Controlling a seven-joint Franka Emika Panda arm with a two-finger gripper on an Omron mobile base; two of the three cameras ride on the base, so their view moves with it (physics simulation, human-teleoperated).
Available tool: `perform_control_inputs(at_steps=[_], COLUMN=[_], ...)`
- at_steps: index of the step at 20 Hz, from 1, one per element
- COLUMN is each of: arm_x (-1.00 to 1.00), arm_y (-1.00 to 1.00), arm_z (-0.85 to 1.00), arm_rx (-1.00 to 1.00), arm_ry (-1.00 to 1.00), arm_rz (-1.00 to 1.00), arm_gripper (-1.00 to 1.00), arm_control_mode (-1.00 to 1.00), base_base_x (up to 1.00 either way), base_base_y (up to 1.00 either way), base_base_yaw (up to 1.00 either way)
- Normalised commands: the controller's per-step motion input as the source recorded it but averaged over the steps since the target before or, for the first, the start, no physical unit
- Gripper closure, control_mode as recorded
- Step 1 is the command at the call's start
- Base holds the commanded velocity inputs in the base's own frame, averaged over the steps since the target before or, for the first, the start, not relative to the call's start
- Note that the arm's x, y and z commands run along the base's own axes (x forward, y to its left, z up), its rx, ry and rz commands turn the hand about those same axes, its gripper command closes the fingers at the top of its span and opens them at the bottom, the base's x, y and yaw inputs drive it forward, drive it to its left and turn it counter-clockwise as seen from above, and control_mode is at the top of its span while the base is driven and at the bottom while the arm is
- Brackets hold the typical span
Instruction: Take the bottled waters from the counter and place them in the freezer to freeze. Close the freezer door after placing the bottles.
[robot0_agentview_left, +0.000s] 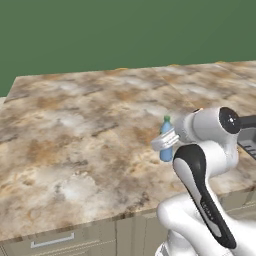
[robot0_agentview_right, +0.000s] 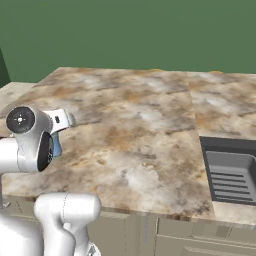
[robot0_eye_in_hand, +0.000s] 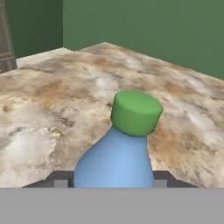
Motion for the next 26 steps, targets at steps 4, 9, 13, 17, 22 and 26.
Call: perform_control_inputs(at_steps=[4,9,13,17,22,26], arm_x=[-0.48,-0.39,-0.39,-0.59,-0.57,-0.51], arm_y=[0.00,-0.06,-0.22,-0.24,-0.02,0.00], arm_z=[0.15,0.34,0.00,-0.01,0.00,-0.10], arm_rx=[0.00,0.08,0.10,0.08,0.03,0.00], arm_ry=[-0.30,-0.11,0.00,-0.01,-0.04,-0.11], arm_rz=[0.01,-0.10,-0.19,-0.20,-0.15,-0.07], arm_gripper=[1.00,1.00,1.00,1.00,1.00,1.00], arm_control_mode=[-1.00,-1.00,-1.00,-1.00,-1.00,-1.00], base_base_x=[0.00,0.00,0.00,0.00,0.00,0.00], base_base_y=[0.00,0.00,0.00,0.00,0.00,0.00], base_base_yaw=[0.00,0.00,0.00,0.00,0.00,0.00])
